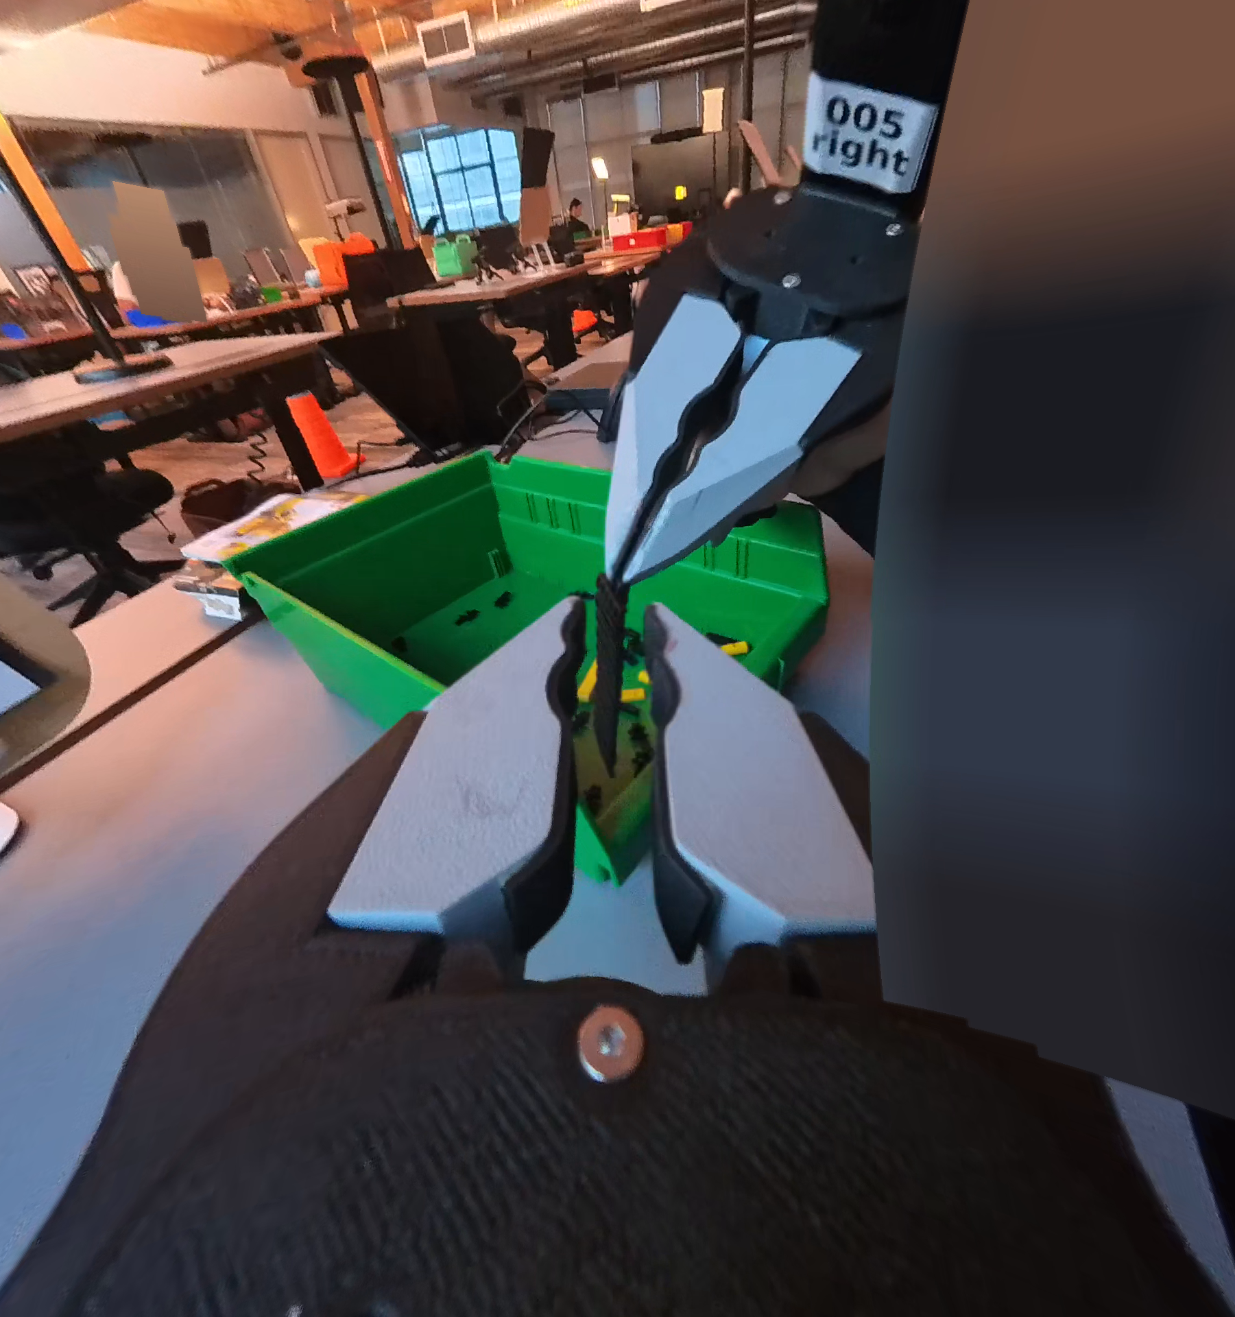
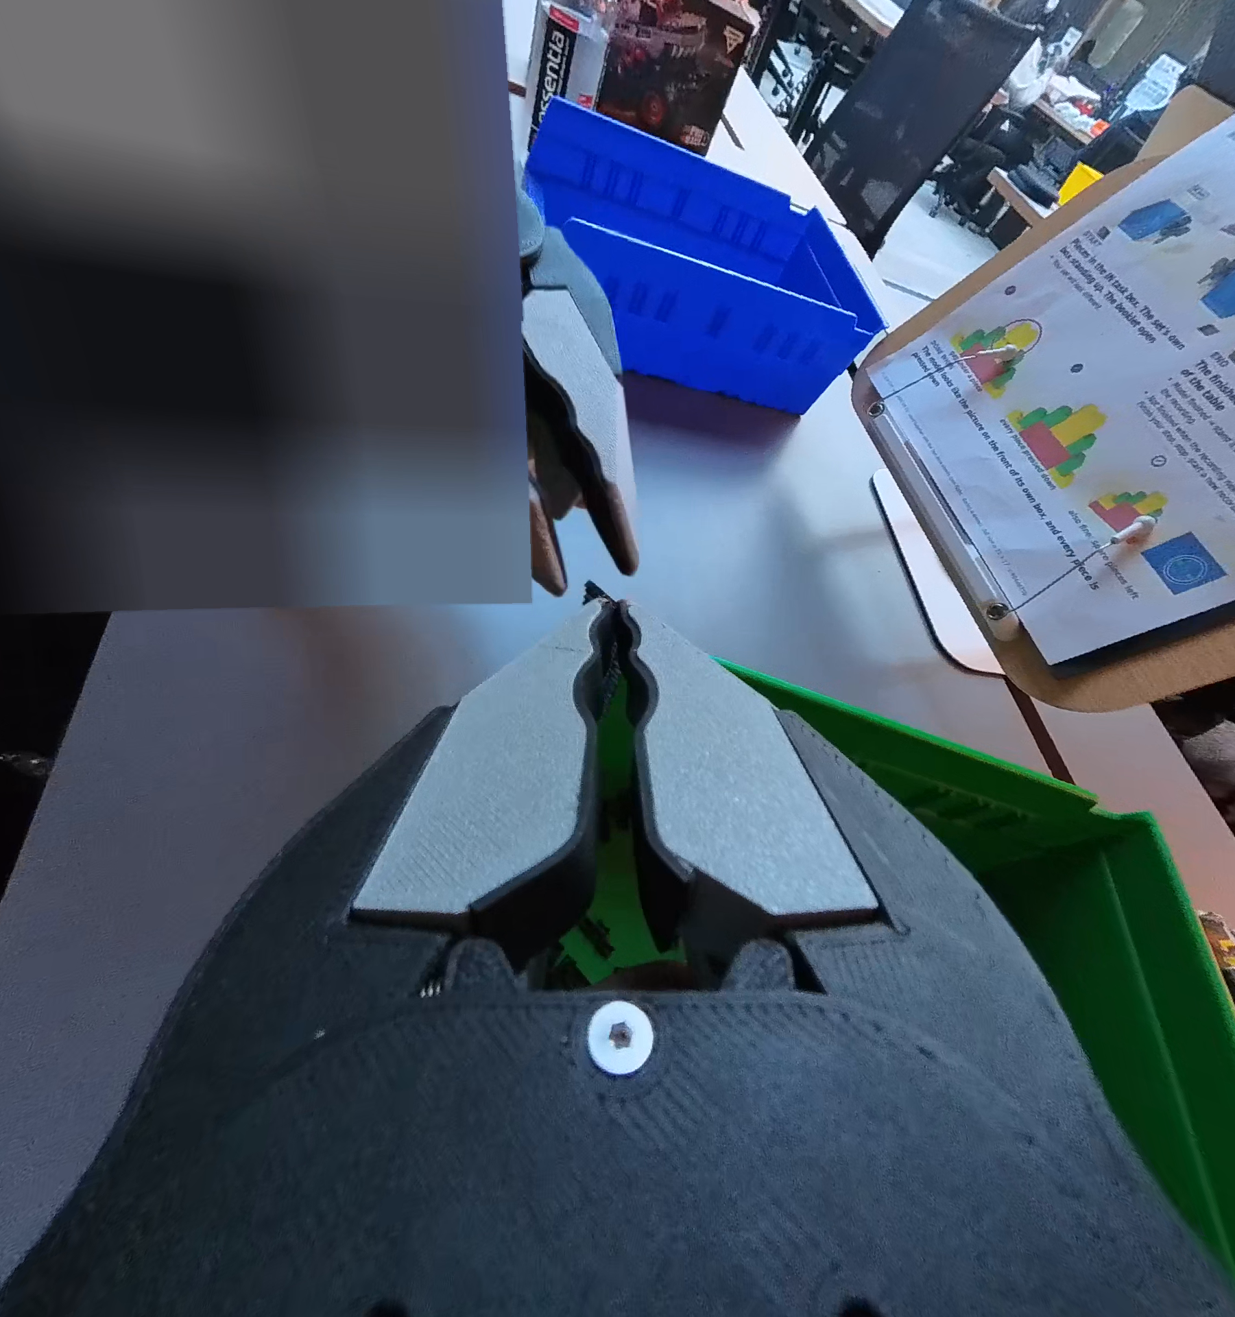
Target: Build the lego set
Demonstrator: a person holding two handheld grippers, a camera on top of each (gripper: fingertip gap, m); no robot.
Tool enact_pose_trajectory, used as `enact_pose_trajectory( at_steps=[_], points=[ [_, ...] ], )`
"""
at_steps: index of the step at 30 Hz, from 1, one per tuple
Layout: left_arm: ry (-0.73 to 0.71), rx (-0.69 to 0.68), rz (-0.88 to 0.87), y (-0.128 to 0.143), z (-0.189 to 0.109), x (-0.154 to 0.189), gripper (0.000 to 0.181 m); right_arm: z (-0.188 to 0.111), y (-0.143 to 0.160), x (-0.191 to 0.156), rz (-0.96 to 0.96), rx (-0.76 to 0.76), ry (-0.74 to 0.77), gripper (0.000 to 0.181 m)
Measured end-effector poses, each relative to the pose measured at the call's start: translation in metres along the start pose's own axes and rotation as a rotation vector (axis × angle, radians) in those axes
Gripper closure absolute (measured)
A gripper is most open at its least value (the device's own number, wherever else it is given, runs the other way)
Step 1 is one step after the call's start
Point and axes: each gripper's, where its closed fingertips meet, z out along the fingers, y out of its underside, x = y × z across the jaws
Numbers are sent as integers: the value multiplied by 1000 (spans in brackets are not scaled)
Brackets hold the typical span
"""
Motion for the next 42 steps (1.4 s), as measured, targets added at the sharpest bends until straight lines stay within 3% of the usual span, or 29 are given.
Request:
enact_pose_trajectory(
  at_steps=[5,9,14,18,23,24,30,36,42],
  points=[
    [-10,-49,21,11,6,-1,162,0,-4,-2,2,16,-7,181],
    [-14,-39,71,10,7,3,179,0,-6,-3,4,27,-9,181],
    [-72,5,100,-1,0,-7,180,-2,-5,-1,41,41,-29,181],
    [-41,27,66,-7,-4,-4,180,11,9,-1,30,-28,-17,181],
    [-126,-73,131,9,0,-15,180,13,19,5,-38,-114,52,180],
    [-131,-83,125,11,0,-15,180,12,18,8,-56,-116,82,170],
    [-101,-61,-45,11,-1,-22,180,13,0,10,-299,-109,255,160],
    [-34,-19,-205,8,-3,-23,180,16,-5,7,-469,-119,337,173],
    [-22,-19,-256,9,-2,-22,180,26,2,6,-568,-200,386,162]
  ],
)
